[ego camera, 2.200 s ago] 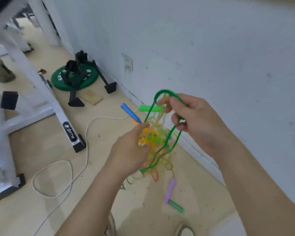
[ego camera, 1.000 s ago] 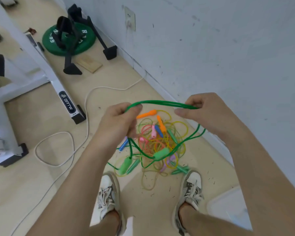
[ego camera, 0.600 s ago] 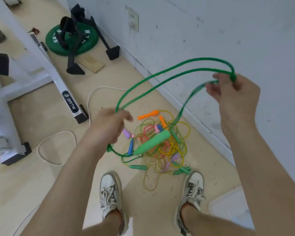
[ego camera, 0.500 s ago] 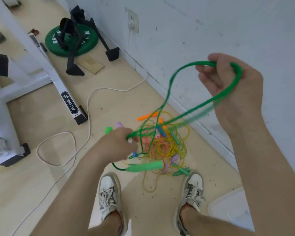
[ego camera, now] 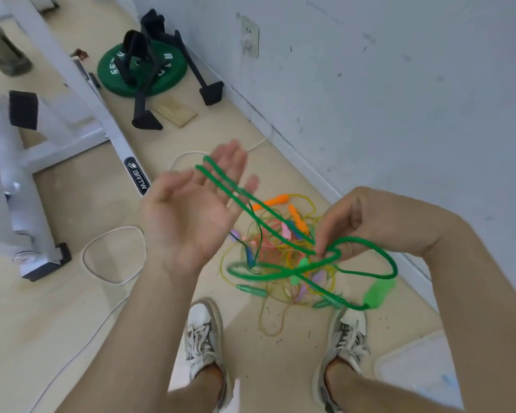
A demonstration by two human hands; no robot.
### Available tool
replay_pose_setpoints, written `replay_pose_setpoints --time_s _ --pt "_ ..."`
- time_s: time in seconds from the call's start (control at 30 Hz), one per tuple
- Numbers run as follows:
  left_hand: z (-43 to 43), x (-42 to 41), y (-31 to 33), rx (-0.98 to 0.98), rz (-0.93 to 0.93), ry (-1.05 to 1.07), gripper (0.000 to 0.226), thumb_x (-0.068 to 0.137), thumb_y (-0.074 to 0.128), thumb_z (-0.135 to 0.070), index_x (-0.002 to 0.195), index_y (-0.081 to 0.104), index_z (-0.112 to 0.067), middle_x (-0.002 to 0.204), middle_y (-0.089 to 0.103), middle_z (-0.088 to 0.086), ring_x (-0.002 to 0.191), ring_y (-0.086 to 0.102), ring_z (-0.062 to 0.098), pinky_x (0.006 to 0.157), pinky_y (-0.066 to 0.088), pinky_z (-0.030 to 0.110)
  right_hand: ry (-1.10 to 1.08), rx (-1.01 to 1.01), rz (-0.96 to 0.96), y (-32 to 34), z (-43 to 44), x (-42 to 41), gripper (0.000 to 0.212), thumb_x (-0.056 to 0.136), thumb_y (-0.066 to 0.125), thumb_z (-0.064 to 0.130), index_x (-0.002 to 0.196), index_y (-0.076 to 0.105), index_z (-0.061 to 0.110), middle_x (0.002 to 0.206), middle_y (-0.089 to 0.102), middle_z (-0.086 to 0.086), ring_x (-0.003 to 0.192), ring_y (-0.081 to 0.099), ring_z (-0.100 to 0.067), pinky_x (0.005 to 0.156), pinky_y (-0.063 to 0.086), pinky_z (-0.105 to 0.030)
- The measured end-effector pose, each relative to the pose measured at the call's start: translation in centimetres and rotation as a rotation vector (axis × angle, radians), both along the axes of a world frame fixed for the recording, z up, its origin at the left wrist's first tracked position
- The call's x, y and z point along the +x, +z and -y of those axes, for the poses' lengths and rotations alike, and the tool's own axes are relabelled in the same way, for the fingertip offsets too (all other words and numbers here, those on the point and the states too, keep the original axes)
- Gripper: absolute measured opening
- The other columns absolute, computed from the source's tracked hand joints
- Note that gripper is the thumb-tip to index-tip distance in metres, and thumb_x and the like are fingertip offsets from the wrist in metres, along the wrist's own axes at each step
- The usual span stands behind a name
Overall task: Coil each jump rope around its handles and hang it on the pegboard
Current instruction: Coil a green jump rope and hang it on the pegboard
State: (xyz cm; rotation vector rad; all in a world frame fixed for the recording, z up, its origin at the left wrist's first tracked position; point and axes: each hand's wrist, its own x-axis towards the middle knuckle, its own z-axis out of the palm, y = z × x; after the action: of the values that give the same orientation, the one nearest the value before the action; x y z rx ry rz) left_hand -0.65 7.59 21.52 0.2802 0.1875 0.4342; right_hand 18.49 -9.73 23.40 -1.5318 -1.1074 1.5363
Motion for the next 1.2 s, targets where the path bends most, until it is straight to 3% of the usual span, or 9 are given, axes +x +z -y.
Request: replay_pose_setpoints --time_s 0.13,0.23,0.33,0.47,0.67,0.83,0.97,1.1,1.2 --pt "-0.1 0.7 0.6 0.194 -0.507 0.169 0.010 0.093 0.045 -0.019 0.087 0.053 -0.018 0.053 0.030 -0.008 0.040 0.024 0.006 0.036 0.022 0.016 0.144 -0.237 0.318 -2.2 0.1 -0.1 0.035 0.089 0.059 -0.005 0.105 0.074 0.023 0.111 0.073 -0.003 0.106 0.065 -0.017 0.090 0.050 -0.020" --pt "2.9 1.6 0.7 0.607 -0.579 -0.205 0.024 0.098 0.043 -0.024 0.077 0.054 -0.018 0.048 0.024 -0.009 0.039 0.015 0.004 0.039 0.010 0.012 -0.313 -0.158 0.034 -2.5 -1.2 -2.0 0.023 0.102 0.047 0.018 0.104 0.071 0.016 0.104 0.072 -0.005 0.104 0.065 -0.021 0.098 0.048 -0.024" --pt "5.6 2.0 0.2 0.982 -0.489 -0.640 0.028 0.095 0.043 -0.030 0.074 0.056 -0.016 0.046 0.030 -0.010 0.038 0.018 0.005 0.038 0.015 0.013 -0.435 -0.173 -0.425 -2.8 -2.5 -3.8 0.066 0.087 0.040 0.062 0.099 0.072 0.006 0.088 0.069 -0.014 0.085 0.063 -0.028 0.078 0.050 -0.039" --pt "5.9 1.6 -0.9 1.086 -0.637 -0.800 0.035 0.103 0.039 -0.024 0.072 0.053 -0.016 0.045 0.033 -0.007 0.038 0.021 0.006 0.037 0.015 0.016 -0.708 -0.058 -0.776 -1.6 -3.3 -3.5 0.051 0.097 0.038 0.046 0.104 0.066 0.004 0.074 0.066 -0.011 0.079 0.069 -0.029 0.071 0.054 -0.034" --pt "5.2 0.8 -2.0 1.114 -0.800 -0.898 0.032 0.101 0.043 -0.028 0.074 0.054 -0.015 0.051 0.034 -0.003 0.040 0.025 0.008 0.040 0.020 0.020 -1.031 0.038 -0.798 -1.6 -4.2 -2.7 0.047 0.103 0.033 0.047 0.088 0.061 0.012 0.042 0.021 0.009 0.029 0.018 -0.003 0.031 0.014 -0.015" --pt "3.9 -0.2 -2.1 1.553 -0.948 -0.966 0.043 0.099 0.040 -0.046 0.066 0.050 -0.019 0.048 0.054 -0.008 0.061 0.064 0.016 0.068 0.045 0.029 -1.146 0.222 -0.805 -1.2 -3.7 -1.6 0.034 0.097 0.049 0.044 0.102 0.055 0.011 0.060 0.043 0.002 0.051 0.047 -0.010 0.053 0.041 -0.018" --pt "2.1 0.4 -0.1 0.743 -0.747 -0.270 0.045 0.102 0.035 -0.039 0.063 0.026 -0.021 0.051 0.022 -0.005 0.044 0.024 0.013 0.049 0.034 0.027 -0.524 -0.008 -0.344 -3.3 -2.7 -3.8 0.065 0.081 0.059 0.060 0.132 0.048 0.021 0.136 0.057 0.005 0.125 0.050 -0.006 0.114 0.032 -0.041" --pt "0.7 1.1 1.2 0.275 -0.504 0.050 0.044 0.101 0.032 -0.040 0.063 0.019 -0.024 0.053 0.009 -0.007 0.046 0.005 0.010 0.035 0.010 0.020 0.382 -0.174 0.168 -6.3 -3.4 -9.3 0.020 0.091 0.063 0.038 0.108 0.068 0.029 0.116 0.069 0.008 0.110 0.062 -0.007 0.101 0.047 -0.031" --pt "-2.0 -0.8 1.2 0.102 -0.512 0.365 0.043 0.100 0.032 -0.031 0.058 0.024 -0.024 0.051 0.011 -0.007 0.044 0.006 0.010 0.035 0.009 0.020 0.608 -0.503 0.491 -7.8 -2.2 -7.3 0.033 0.096 0.053 0.037 0.095 0.076 0.014 0.090 0.073 0.004 0.074 0.061 -0.001 0.074 0.045 -0.018"
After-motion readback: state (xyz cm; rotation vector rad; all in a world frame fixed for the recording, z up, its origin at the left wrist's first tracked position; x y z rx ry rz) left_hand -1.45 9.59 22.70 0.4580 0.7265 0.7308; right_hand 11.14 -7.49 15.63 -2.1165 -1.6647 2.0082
